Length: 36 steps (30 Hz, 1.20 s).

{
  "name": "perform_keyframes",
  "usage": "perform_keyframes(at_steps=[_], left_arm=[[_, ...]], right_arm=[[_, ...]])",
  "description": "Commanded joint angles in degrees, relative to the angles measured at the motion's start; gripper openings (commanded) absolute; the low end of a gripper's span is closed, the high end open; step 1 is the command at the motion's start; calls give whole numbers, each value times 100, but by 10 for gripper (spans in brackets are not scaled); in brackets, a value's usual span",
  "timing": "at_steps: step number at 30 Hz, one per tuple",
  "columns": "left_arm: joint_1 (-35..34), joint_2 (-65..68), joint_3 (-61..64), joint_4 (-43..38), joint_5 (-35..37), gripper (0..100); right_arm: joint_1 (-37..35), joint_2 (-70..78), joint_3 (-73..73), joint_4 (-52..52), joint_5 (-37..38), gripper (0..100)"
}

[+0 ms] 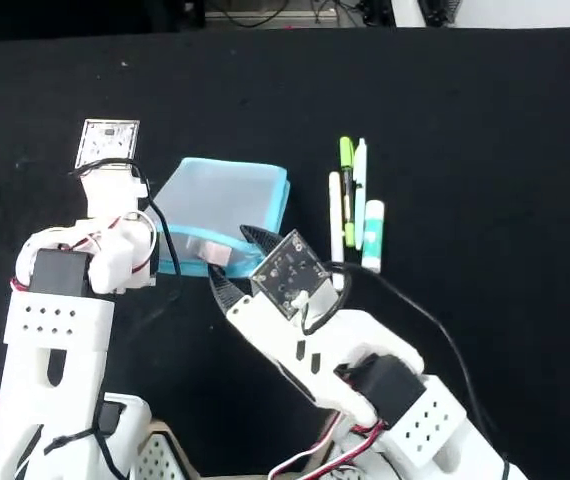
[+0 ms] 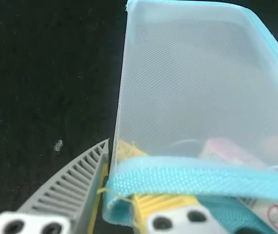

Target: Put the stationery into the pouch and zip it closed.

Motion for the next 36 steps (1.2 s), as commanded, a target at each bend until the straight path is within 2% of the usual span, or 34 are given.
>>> perform_keyframes(at_steps=[1, 19, 25, 29, 32, 36], left_arm=[[-4, 35, -119, 9, 26, 30], [-4, 35, -119, 0, 26, 30], [-4, 35, -119, 0, 26, 30], [-4, 35, -127, 0, 26, 30], [-4, 35, -127, 0, 26, 30], [-4, 35, -127, 0, 26, 30]], right_arm=[[123, -119, -549, 264, -53, 184], [123, -119, -690, 360, -53, 187], [123, -347, -1174, 1125, -53, 187], [167, -462, -1130, 1152, -53, 185], [607, -505, -1121, 1143, -53, 185], [1653, -462, -1244, 1143, -53, 184]])
